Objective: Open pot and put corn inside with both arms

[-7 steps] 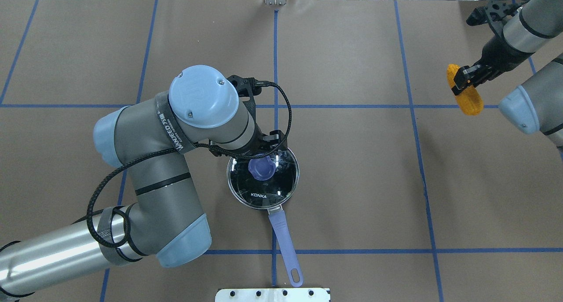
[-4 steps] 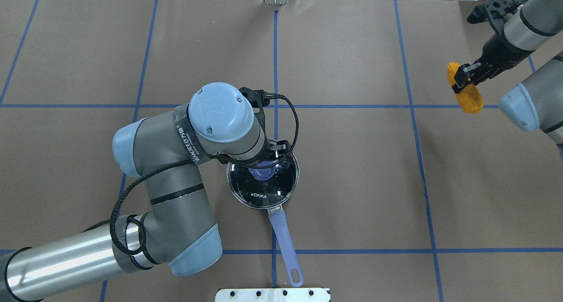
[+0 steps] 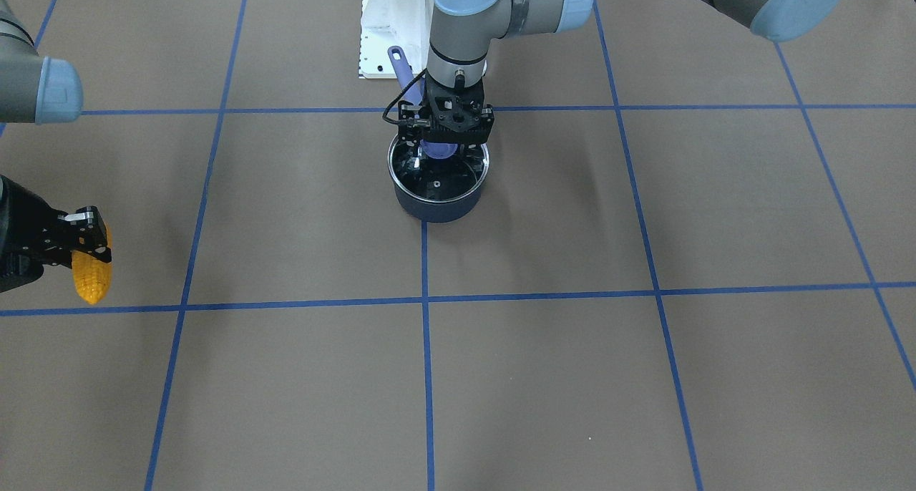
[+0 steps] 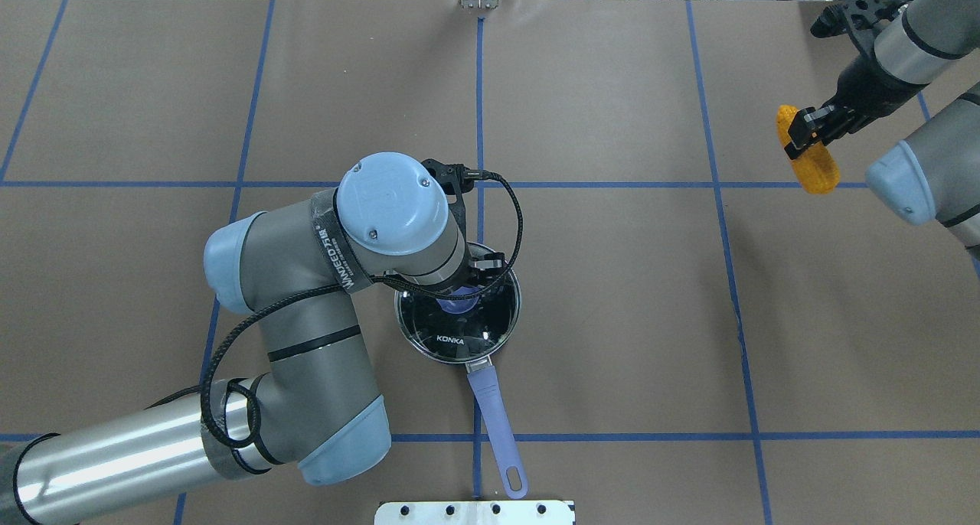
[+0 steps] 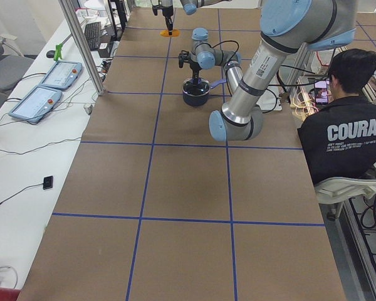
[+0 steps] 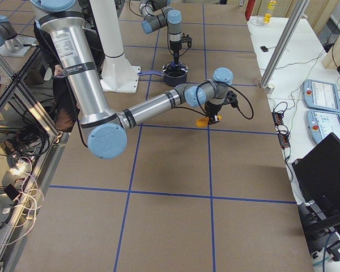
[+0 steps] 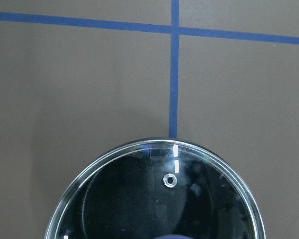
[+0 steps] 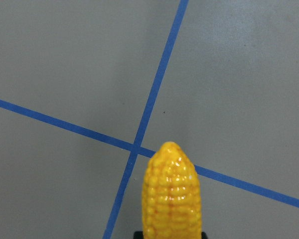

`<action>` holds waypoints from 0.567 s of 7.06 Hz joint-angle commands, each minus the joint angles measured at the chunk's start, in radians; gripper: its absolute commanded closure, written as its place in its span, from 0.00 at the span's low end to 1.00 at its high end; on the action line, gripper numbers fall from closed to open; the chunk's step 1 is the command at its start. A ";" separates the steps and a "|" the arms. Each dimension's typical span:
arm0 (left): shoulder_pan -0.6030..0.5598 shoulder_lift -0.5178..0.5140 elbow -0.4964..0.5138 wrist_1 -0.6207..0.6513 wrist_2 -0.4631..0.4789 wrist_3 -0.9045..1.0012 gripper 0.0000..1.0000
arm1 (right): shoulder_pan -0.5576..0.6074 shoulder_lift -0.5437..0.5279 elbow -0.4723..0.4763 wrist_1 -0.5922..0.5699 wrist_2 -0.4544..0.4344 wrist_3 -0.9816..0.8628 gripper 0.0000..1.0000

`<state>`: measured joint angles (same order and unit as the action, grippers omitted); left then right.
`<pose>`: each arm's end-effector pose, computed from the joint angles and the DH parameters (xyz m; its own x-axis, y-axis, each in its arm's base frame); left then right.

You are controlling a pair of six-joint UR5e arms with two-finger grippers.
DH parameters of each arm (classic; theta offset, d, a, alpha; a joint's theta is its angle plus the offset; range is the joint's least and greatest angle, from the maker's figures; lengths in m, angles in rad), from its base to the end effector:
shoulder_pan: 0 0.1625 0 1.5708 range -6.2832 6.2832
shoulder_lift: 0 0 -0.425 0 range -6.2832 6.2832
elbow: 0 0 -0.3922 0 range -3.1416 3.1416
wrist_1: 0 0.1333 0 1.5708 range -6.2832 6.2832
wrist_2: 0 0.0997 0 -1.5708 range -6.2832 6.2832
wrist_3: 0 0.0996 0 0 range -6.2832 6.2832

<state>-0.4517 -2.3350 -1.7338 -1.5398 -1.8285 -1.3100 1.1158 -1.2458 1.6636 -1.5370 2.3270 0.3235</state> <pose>0.5529 -0.3882 0.1379 0.6056 -0.0167 -0.7956 0.0899 0.9948 0.0476 -0.2121 -0.5814 0.4278 0.6205 -0.3012 0.7241 0.2090 0.9534 0.2175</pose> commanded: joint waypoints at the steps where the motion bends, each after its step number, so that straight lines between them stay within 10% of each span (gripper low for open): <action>1: 0.002 0.002 0.000 0.001 0.000 0.000 0.41 | 0.001 0.005 -0.001 0.000 0.000 0.000 1.00; 4: -0.001 0.005 -0.022 0.012 -0.006 0.011 0.44 | 0.001 0.046 -0.010 -0.033 0.008 0.015 1.00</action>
<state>-0.4496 -2.3314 -1.7415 -1.5358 -1.8314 -1.3038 1.1172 -1.2290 1.6603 -1.5460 2.3325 0.3310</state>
